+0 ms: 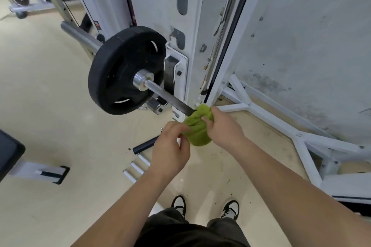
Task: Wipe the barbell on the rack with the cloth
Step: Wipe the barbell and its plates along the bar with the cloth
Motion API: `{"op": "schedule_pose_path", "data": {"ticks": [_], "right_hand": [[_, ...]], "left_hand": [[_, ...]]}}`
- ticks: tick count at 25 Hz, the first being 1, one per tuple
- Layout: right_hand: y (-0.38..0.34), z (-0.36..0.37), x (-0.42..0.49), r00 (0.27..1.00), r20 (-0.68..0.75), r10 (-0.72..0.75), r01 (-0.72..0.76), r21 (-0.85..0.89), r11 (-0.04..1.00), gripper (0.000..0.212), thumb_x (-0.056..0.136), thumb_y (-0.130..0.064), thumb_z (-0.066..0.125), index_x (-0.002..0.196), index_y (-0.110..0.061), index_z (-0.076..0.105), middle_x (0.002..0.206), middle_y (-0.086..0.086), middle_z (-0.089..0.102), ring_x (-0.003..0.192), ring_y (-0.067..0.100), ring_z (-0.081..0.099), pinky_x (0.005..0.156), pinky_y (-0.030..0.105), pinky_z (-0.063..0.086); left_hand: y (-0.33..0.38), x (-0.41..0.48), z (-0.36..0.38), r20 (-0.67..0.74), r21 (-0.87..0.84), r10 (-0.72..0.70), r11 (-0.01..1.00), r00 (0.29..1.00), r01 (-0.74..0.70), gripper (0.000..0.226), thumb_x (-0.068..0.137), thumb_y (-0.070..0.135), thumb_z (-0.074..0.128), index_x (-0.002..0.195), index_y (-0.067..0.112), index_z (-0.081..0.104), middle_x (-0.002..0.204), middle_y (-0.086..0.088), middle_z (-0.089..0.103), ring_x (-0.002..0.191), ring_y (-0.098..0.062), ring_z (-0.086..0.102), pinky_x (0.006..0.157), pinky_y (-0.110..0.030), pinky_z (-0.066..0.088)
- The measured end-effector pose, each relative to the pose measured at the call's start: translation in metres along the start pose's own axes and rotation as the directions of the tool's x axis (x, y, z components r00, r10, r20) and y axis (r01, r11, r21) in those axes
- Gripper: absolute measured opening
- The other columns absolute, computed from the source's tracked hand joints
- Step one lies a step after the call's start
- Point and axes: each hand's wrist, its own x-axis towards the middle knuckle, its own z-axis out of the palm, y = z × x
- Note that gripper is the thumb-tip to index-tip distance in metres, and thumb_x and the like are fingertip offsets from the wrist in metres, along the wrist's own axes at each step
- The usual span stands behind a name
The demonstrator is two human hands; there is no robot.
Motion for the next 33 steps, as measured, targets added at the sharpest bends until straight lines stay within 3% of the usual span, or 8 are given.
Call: {"op": "schedule_pose_path", "data": {"ticks": [8, 13, 16, 20, 25, 27, 30, 33], "right_hand": [[0.075, -0.044, -0.025, 0.950, 0.252, 0.187, -0.161, -0.117, 0.980, 0.031, 0.105, -0.045, 0.045, 0.100, -0.018, 0.058, 0.095, 0.000, 0.065, 0.089, 0.019, 0.062, 0.083, 0.040, 0.054], [0.002, -0.016, 0.019, 0.986, 0.110, 0.127, -0.112, -0.132, 0.985, 0.030, 0.103, -0.048, 0.044, 0.099, -0.023, 0.059, 0.094, -0.001, 0.067, 0.087, 0.022, 0.063, 0.081, 0.041, 0.055], [-0.049, 0.004, 0.037, 1.000, 0.020, 0.009, -0.008, -0.049, 0.999, 0.033, 0.103, -0.051, 0.043, 0.099, -0.020, 0.055, 0.091, 0.000, 0.064, 0.087, 0.026, 0.061, 0.076, 0.042, 0.053], [-0.027, 0.000, 0.031, 0.998, 0.037, -0.042, 0.041, 0.017, 0.999, 0.029, 0.103, -0.047, 0.046, 0.094, -0.021, 0.055, 0.084, -0.003, 0.063, 0.085, 0.025, 0.062, 0.075, 0.041, 0.053], [0.003, -0.032, 0.019, 0.948, 0.308, 0.081, -0.163, 0.249, 0.955, 0.033, 0.095, -0.049, 0.045, 0.093, -0.029, 0.072, 0.090, -0.004, 0.076, 0.085, 0.017, 0.072, 0.075, 0.037, 0.057], [0.000, -0.039, 0.019, 0.927, 0.360, 0.101, -0.246, 0.385, 0.889, 0.035, 0.090, -0.046, 0.046, 0.087, -0.026, 0.075, 0.086, 0.000, 0.078, 0.082, 0.024, 0.073, 0.076, 0.044, 0.059], [-0.005, -0.045, 0.017, 0.963, 0.238, 0.126, -0.220, 0.426, 0.877, 0.040, 0.093, -0.039, 0.043, 0.067, -0.022, 0.069, 0.072, 0.002, 0.072, 0.072, 0.028, 0.066, 0.070, 0.043, 0.053], [-0.006, -0.042, 0.024, 0.986, 0.056, 0.158, -0.167, 0.413, 0.895, 0.035, 0.095, -0.033, 0.047, 0.090, -0.007, 0.070, 0.094, 0.015, 0.073, 0.093, 0.035, 0.068, 0.089, 0.048, 0.055]], "left_hand": [[0.011, 0.004, 0.018, 0.046, -0.059, 0.037, 0.998, 0.998, -0.034, 0.029, 0.090, 0.001, 0.057, 0.109, 0.019, 0.068, 0.108, 0.011, 0.061, 0.089, -0.007, 0.062, 0.076, -0.027, 0.053], [-0.001, 0.009, 0.004, 0.023, -0.034, -0.038, 0.999, 0.999, 0.038, 0.033, 0.087, 0.003, 0.056, 0.113, 0.020, 0.067, 0.113, 0.012, 0.058, 0.092, -0.006, 0.061, 0.077, -0.033, 0.056], [-0.003, 0.017, -0.004, -0.041, 0.006, -0.033, 0.999, 0.999, 0.034, 0.039, 0.083, 0.011, 0.052, 0.120, 0.017, 0.065, 0.124, 0.006, 0.056, 0.104, -0.010, 0.061, 0.080, -0.035, 0.058], [-0.001, 0.027, -0.005, -0.042, 0.070, -0.006, 0.998, 0.999, 0.009, 0.047, 0.083, 0.016, 0.059, 0.130, 0.020, 0.062, 0.129, 0.004, 0.052, 0.113, -0.016, 0.058, 0.085, -0.037, 0.058], [0.023, 0.037, 0.037, 0.184, 0.279, -0.089, 0.960, 0.979, 0.035, 0.073, 0.077, 0.055, 0.070, 0.145, 0.034, 0.052, 0.141, -0.004, 0.039, 0.118, -0.028, 0.040, 0.093, -0.035, 0.048], [0.025, 0.049, 0.042, 0.185, 0.338, -0.142, 0.938, 0.972, 0.073, 0.066, 0.077, 0.051, 0.070, 0.139, 0.032, 0.056, 0.135, -0.003, 0.040, 0.113, -0.028, 0.039, 0.088, -0.036, 0.050], [0.024, 0.059, 0.032, 0.179, 0.244, -0.109, 0.968, 0.978, 0.063, 0.032, 0.082, 0.027, 0.062, 0.113, 0.021, 0.067, 0.111, -0.001, 0.047, 0.096, -0.025, 0.048, 0.076, -0.041, 0.054], [0.024, 0.065, -0.006, 0.043, 0.098, -0.096, 0.991, 0.994, 0.092, 0.025, 0.082, 0.017, 0.060, 0.106, 0.016, 0.068, 0.103, 0.000, 0.050, 0.088, -0.020, 0.055, 0.076, -0.035, 0.051]]}}
